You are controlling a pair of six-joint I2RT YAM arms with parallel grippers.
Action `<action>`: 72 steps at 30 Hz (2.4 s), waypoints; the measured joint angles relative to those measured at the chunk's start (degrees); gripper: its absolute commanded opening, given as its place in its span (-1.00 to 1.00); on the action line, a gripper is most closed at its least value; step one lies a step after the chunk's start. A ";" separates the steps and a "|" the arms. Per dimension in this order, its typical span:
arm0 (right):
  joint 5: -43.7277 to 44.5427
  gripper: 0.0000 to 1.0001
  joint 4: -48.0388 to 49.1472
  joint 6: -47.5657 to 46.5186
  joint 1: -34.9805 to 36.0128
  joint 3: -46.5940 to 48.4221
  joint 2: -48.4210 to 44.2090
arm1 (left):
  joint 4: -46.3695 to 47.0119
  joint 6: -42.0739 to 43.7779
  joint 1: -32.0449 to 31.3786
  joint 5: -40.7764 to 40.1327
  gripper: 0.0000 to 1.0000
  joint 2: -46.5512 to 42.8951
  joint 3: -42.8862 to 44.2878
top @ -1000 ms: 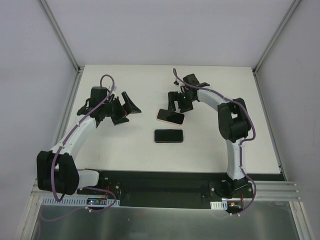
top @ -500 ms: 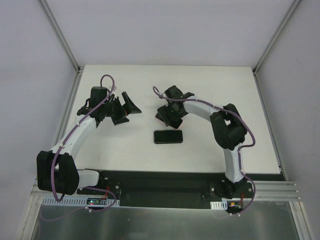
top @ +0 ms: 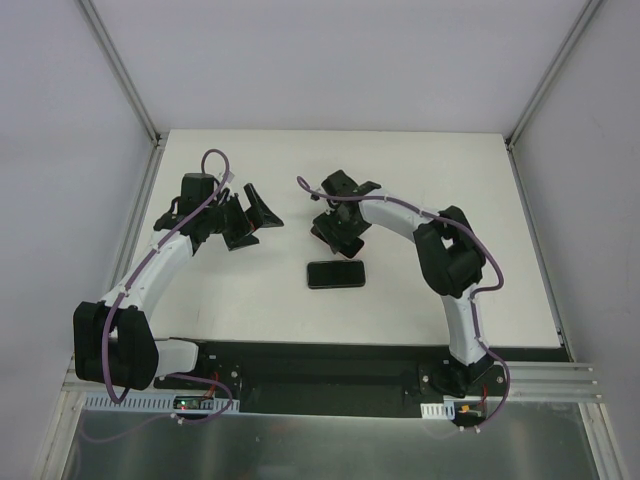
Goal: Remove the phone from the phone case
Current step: Pick up the phone at the center of the board.
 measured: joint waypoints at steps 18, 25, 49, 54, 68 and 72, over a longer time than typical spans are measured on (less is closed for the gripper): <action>-0.50 -0.50 2.97 12.07 -2.58 -2.82 -2.03 | 0.00 -0.42 0.00 -0.02 0.98 2.19 0.00; 2.23 0.01 3.80 28.11 -4.76 -3.41 -2.58 | 0.00 -0.57 0.00 0.00 0.98 3.28 0.02; 7.41 0.78 5.44 16.76 -2.01 -2.38 -1.05 | 0.02 -0.59 0.00 0.02 0.99 3.26 0.02; 5.05 0.24 6.86 15.69 -2.23 -3.19 -1.31 | 0.02 -0.59 0.00 0.02 0.99 3.26 0.02; 2.99 -0.66 6.97 16.76 -2.32 -8.70 -6.43 | 0.90 -0.87 -0.44 0.11 0.98 3.87 0.02; 2.54 -0.73 6.34 18.03 -1.99 -9.33 -9.27 | 2.97 -1.88 -1.14 1.09 0.98 5.75 0.02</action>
